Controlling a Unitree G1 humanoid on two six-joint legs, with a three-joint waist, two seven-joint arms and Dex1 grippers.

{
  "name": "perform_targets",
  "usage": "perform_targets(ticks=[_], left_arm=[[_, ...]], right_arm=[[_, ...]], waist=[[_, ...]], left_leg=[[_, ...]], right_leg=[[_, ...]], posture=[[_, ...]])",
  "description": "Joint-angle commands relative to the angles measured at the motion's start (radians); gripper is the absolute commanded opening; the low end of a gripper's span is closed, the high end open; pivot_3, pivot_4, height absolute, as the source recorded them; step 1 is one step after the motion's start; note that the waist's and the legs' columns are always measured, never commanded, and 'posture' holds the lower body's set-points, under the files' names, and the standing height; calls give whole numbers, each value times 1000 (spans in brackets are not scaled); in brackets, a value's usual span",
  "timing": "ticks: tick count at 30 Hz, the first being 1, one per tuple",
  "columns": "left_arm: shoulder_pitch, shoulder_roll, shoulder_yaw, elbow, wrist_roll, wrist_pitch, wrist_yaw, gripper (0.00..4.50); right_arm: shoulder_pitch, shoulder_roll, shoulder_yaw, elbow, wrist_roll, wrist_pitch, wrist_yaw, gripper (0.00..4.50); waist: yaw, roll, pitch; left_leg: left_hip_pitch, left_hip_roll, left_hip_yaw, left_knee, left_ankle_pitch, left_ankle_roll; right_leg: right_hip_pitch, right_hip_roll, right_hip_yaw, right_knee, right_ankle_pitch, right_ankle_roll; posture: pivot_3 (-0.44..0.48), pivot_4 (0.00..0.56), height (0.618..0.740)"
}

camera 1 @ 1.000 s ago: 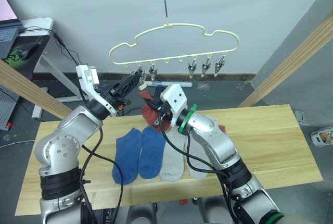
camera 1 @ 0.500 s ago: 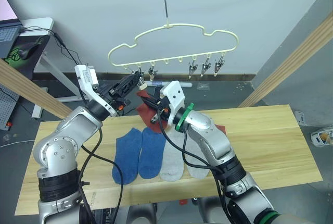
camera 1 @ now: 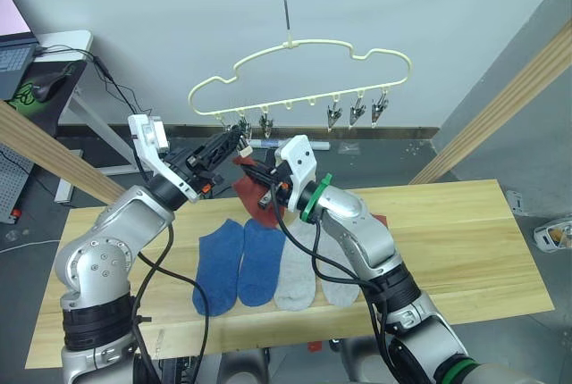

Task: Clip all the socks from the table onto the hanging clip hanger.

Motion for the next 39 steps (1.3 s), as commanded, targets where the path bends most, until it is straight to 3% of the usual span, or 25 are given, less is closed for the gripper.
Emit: perform_targets(ticks=[1, 15, 24, 31, 32, 37, 39], left_arm=[[10, 11, -2, -43, 6, -21, -18, 361], [23, 13, -8, -46, 29, -30, -26, 361], [33, 25, -5, -56, 19, -21, -33, 3082], [50, 45, -3, -63, 26, -22, -37, 3082], [51, 47, -4, -63, 28, -22, -37, 3124], [72, 66, -6, -69, 59, -38, -46, 3124], [81, 74, -6, -73, 77, -46, -50, 3124]], right_arm=[[-15, 15, -3, -35, 24, -8, 18, 0], [-35, 43, -1, -13, 24, -19, 20, 0], [-71, 59, -2, 47, 7, -45, 10, 0], [-112, 63, -19, 117, -8, -59, -22, 0], [-114, 62, -20, 121, -8, -59, -24, 539], [-112, 42, -7, 120, -27, -57, -27, 2163], [-103, 31, -3, 110, -38, -52, -27, 2163]], waist=[[0, 0, 0], [0, 0, 0], [1, -2, -1], [1, -2, -1], [1, -2, -1], [0, -3, -2], [0, -3, -2]], left_leg=[[0, 0, 0, 0, 0, 0], [1, -1, 0, 3, -1, 2], [1, -1, -1, 5, -1, 2], [1, -1, -1, 6, -1, 2], [1, -1, -1, 6, -1, 2], [1, -1, -1, 6, -1, 2], [1, -1, -1, 6, -1, 2]], right_leg=[[0, 0, 0, 0, 0, 0], [-2, 0, 0, 11, 0, 0], [-2, 0, -1, 12, 0, 0], [-2, 0, -1, 12, 0, 0], [-2, 0, -1, 12, 0, 0], [-2, 0, -1, 12, 0, 0], [-2, 0, -1, 12, 0, 0]], posture=[[-34, 276, 738], [-26, 276, 738], [-19, 272, 738], [-15, 269, 738], [-14, 269, 738], [-18, 267, 738], [-17, 267, 738]])
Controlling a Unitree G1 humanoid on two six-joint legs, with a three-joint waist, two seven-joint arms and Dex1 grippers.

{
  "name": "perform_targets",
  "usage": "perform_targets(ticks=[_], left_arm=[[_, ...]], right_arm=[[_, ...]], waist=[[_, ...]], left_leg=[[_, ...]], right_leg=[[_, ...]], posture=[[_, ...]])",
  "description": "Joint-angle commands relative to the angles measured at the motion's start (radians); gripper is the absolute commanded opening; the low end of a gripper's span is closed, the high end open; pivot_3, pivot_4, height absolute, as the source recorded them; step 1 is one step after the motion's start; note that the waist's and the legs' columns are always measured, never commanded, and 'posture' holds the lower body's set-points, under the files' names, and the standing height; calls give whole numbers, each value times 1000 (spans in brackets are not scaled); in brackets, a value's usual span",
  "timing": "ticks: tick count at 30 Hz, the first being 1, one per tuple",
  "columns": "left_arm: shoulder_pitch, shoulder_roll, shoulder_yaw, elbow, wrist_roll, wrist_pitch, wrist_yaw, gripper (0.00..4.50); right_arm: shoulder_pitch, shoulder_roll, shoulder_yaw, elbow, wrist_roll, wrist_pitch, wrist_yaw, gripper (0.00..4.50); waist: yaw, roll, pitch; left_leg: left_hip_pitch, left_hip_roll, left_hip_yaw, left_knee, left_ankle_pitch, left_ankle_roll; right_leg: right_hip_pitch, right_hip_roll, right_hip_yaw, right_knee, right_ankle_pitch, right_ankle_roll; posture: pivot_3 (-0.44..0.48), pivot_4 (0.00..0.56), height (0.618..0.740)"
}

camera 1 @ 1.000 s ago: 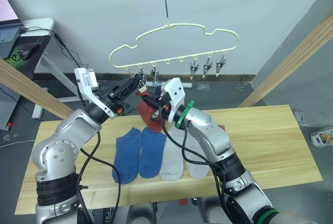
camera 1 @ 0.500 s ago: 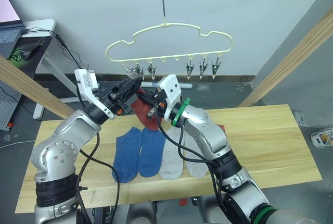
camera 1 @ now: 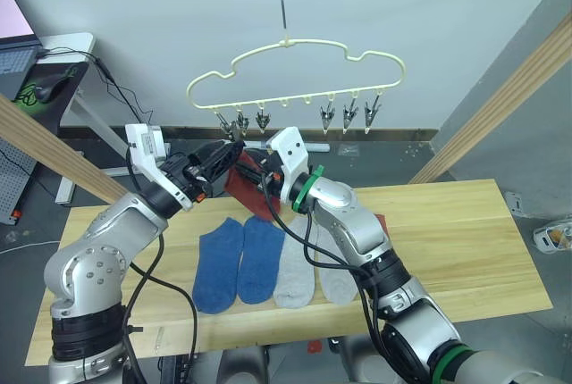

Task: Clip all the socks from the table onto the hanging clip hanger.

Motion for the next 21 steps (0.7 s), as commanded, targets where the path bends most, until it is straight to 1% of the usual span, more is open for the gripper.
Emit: perform_targets(ticks=[1, 5, 7, 11, 15, 17, 21], left_arm=[[22, 26, 2, -57, 35, -31, -26, 3124], [49, 40, -12, -80, 122, -84, -36, 3124], [70, 48, -35, -101, 189, -128, -44, 3124], [104, 29, -65, -132, 290, -212, -42, 3124], [131, -26, -95, -168, 338, -257, -9, 3124], [133, -58, -118, -171, 394, -305, 10, 3124], [121, -115, -162, -155, 475, -370, 36, 3124]], right_arm=[[1, -5, 6, -42, -14, -7, 1, 2163], [65, -83, 25, -130, -38, 33, 26, 2163], [114, -144, 39, -210, -43, 63, 55, 2163], [198, -261, 46, -378, -35, 125, 101, 2163], [278, -371, -2, -576, 29, 186, 153, 2163], [316, -426, -49, -680, 85, 202, 187, 2163], [359, -512, -146, -803, 179, 229, 228, 2163]], waist=[[0, 0, 0], [4, -1, -1], [10, -1, -1], [22, -1, -1], [23, -2, -2], [24, -2, -2], [24, -4, -3]], left_leg=[[0, 0, 0, 0, 0, 0], [0, 0, 0, 0, 0, 0], [0, 0, 0, 0, 0, 0], [0, -1, 1, 0, 0, 0], [0, -1, 1, 0, -1, 1], [0, -1, 1, 0, -1, 1], [0, -1, 0, 3, -1, 2]], right_leg=[[0, 0, 0, 0, 0, 0], [0, 0, 0, 0, 0, 0], [0, 0, 0, 0, 0, 0], [0, 0, 1, -1, 0, 0], [0, 0, 1, 0, 0, 0], [0, 0, 1, 0, 0, 0], [2, 2, 1, 0, 0, 0]], posture=[[-16, 266, 738], [-13, 262, 738], [-12, 259, 738], [-12, 256, 738], [-15, 253, 738], [-15, 253, 738], [-44, 250, 738]])
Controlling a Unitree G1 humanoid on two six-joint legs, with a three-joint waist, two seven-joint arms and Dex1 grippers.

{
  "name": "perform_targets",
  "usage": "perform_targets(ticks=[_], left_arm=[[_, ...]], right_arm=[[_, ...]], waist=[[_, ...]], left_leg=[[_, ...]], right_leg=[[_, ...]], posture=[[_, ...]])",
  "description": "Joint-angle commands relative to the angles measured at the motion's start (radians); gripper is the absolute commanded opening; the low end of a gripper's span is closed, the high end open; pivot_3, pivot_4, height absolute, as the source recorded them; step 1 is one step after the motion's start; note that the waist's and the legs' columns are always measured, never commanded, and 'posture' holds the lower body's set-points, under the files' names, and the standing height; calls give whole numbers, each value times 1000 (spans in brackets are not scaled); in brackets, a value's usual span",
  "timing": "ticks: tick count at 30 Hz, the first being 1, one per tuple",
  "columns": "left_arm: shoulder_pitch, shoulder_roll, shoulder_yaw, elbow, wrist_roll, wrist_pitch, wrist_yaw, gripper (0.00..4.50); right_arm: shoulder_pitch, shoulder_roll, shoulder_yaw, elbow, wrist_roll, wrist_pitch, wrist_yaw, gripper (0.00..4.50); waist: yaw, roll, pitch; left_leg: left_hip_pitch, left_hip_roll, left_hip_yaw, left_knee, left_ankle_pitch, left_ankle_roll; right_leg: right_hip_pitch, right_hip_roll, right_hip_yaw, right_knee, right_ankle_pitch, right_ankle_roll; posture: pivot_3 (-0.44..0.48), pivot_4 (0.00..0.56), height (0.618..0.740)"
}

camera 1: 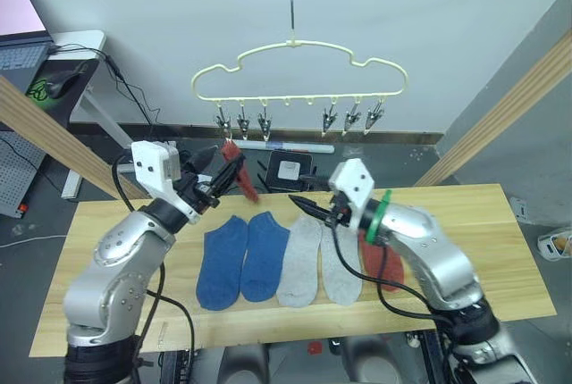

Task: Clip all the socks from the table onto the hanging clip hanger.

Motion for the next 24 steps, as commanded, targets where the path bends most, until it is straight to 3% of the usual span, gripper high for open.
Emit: perform_targets(ticks=[1, 6, 13, 17, 24], left_arm=[[-12, -38, -45, -20, 82, -86, 17, 3124], [-39, -83, -76, 14, 155, -156, 21, 3124], [-72, -135, -98, 93, 255, -270, 44, 3124], [-81, -154, -115, 123, 282, -296, 39, 2218], [-128, -180, -121, 170, 313, -299, 68, 2218]], right_arm=[[25, -64, -107, -140, 112, 28, 46, 2163], [21, -124, -197, -194, 210, 90, 39, 2163], [52, -177, -217, -225, 252, 117, 24, 2163], [59, -187, -216, -230, 261, 116, 19, 2208], [63, -206, -217, -242, 281, 123, 7, 2208]], waist=[[0, 0, 0], [-3, -1, -1], [-4, -1, -2], [-5, -1, -2], [-4, -1, -2]], left_leg=[[0, 0, -1, 1, 0, 0], [0, -1, 0, 4, 0, 1], [0, -1, 0, 4, 0, 1], [0, 0, 1, 4, 0, 1], [0, 0, 1, 5, 0, 1]], right_leg=[[1, 1, 0, 0, 0, 0], [2, 4, 1, 0, 1, 1], [1, 6, 2, 0, 2, 0], [1, 6, 3, 0, 2, 0], [1, 6, 2, 1, 2, 0]], posture=[[-44, 250, 738], [-77, 249, 738], [-97, 251, 738], [-100, 256, 738], [-108, 260, 738]])
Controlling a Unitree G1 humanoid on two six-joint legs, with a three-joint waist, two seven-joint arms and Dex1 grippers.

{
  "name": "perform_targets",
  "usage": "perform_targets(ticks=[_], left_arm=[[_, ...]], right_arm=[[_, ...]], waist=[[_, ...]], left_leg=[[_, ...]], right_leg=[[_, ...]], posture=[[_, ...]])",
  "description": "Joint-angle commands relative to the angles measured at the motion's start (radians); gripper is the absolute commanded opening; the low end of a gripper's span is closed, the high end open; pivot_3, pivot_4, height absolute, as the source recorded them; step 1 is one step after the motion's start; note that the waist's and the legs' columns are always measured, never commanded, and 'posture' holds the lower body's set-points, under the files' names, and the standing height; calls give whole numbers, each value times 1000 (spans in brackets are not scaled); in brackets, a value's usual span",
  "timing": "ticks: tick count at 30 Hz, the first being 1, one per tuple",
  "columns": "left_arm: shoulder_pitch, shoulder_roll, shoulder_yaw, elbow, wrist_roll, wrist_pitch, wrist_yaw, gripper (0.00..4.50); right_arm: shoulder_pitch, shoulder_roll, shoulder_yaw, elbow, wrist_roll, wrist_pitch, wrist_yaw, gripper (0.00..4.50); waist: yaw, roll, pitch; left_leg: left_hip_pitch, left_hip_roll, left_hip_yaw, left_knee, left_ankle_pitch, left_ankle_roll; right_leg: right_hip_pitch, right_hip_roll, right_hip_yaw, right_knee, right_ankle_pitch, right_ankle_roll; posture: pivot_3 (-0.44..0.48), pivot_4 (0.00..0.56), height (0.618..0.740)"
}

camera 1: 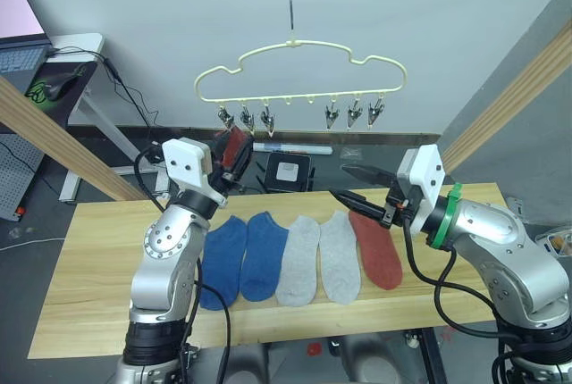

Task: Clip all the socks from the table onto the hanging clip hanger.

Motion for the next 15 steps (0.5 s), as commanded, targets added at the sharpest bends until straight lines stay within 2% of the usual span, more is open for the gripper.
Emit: perform_targets(ticks=[1, 15], left_arm=[[-20, -13, -1, -10, 22, -20, 18, 2218], [-89, -32, -1, 107, 51, -79, 11, 2218]], right_arm=[[2, -12, -21, -54, 26, -2, -7, 2208], [-32, -25, -25, -70, 65, 40, -43, 2208]], waist=[[-1, 0, 0], [-5, 0, 0]], left_leg=[[0, 0, 0, 0, 0, 0], [0, 0, 0, 0, 0, 0]], right_leg=[[0, 0, 0, 0, 0, 0], [0, 0, 0, 0, 0, 0]], posture=[[-111, 261, 738], [-124, 267, 738]])
